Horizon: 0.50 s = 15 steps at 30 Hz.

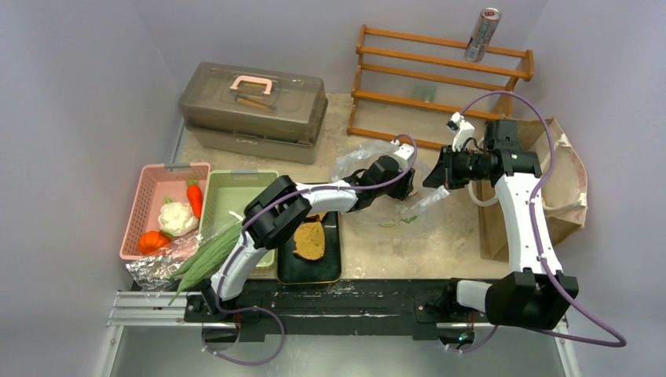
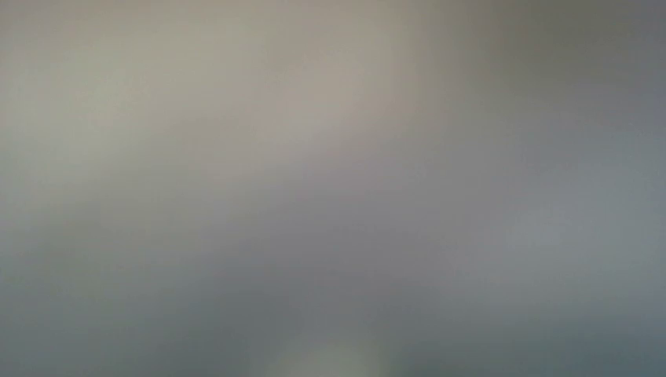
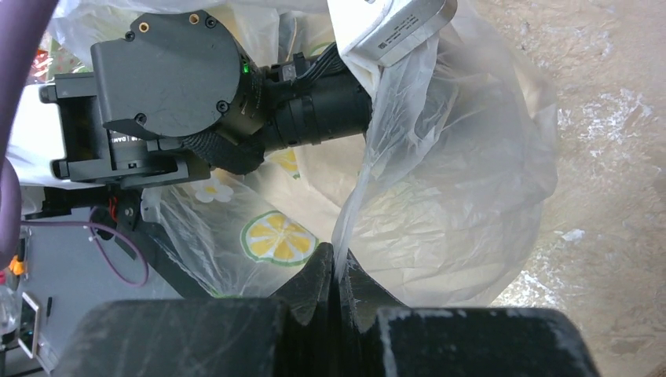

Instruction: Untie the knot of the grocery bags and take out the mixed food

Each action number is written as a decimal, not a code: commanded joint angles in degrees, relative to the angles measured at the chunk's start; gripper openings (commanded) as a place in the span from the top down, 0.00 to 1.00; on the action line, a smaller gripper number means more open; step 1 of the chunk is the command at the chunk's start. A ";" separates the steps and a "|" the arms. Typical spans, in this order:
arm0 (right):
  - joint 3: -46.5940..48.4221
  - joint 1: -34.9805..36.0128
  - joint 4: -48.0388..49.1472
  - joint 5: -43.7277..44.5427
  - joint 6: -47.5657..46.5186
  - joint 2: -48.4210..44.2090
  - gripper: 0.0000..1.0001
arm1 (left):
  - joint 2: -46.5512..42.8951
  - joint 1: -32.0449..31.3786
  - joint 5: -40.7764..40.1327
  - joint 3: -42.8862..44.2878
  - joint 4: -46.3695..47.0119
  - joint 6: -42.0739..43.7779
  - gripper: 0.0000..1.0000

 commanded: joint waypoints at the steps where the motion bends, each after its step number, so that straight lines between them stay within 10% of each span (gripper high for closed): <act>1: 1.89 -0.26 1.41 -1.03 -0.34 -2.49 1.00 | 0.80 0.38 -2.76 1.58 -1.87 -0.85 0.57; 15: -3.34 -0.23 4.96 5.81 0.13 -5.42 1.00 | -27.35 -1.13 17.81 -20.65 8.03 12.39 0.87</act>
